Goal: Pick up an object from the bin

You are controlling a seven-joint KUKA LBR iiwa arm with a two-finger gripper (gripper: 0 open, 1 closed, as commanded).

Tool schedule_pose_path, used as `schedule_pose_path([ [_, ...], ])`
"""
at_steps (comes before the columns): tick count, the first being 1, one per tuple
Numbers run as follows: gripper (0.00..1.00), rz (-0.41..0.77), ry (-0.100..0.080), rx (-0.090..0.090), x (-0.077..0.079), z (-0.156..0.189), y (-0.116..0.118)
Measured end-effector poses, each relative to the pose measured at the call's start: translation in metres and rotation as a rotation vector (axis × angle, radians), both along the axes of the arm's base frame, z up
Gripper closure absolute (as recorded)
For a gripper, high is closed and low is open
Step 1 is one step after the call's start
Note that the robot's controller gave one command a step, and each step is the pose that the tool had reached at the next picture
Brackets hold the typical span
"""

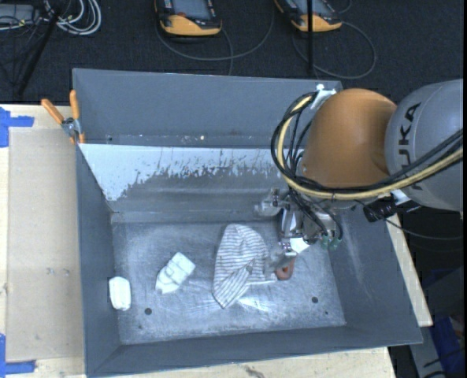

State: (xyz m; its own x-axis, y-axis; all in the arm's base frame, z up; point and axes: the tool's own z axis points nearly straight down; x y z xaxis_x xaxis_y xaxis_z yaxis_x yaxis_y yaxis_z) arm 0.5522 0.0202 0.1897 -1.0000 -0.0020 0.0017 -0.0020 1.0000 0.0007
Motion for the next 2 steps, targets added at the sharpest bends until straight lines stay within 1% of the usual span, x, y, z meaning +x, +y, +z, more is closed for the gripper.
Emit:
schedule_pose_path([
  [1, 0.0, 0.0, 0.0, 0.0, 0.0, 0.0, 0.0],
  [2, 1.0, 0.13, -0.002, -0.001, 0.04, -0.111, 0.021],
])
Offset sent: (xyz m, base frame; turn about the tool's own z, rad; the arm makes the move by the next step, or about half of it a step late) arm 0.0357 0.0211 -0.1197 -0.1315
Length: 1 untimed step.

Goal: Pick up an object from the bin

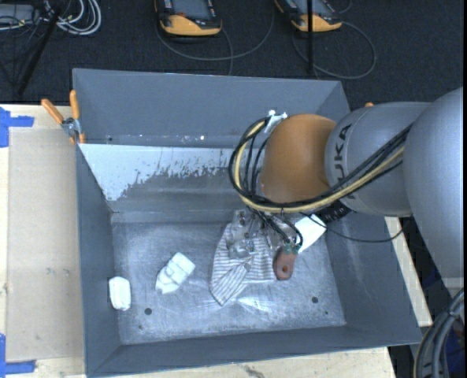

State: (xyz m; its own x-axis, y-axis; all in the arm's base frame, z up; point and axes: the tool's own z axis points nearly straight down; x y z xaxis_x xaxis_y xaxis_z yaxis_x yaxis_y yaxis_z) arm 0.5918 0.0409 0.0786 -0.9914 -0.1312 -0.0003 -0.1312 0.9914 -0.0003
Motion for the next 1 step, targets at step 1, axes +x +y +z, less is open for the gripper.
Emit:
schedule_pose_path([
  [1, 1.0, -0.001, 0.0, 0.0, 0.0, 0.0, 0.0],
])
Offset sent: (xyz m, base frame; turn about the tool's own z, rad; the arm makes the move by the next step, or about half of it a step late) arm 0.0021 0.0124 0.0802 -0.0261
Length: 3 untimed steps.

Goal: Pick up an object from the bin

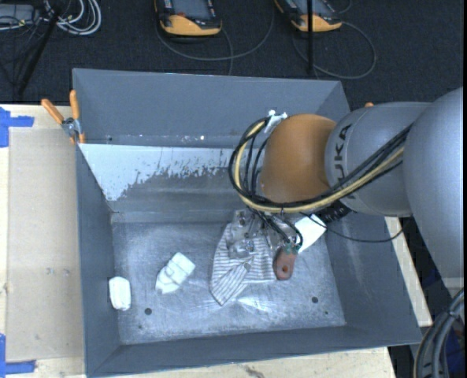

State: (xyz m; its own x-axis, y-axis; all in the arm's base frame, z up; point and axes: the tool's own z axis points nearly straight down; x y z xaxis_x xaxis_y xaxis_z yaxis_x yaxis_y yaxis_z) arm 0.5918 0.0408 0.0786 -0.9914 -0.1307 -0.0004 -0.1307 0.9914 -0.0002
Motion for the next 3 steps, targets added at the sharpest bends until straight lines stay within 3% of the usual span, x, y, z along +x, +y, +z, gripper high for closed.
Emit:
schedule_pose_path([
  [1, 1.0, 0.012, 0.006, 0.0, -0.002, 0.038, 0.006],
  [3, 1.0, 0.008, -0.002, 0.0, 0.002, 0.142, -0.002],
])
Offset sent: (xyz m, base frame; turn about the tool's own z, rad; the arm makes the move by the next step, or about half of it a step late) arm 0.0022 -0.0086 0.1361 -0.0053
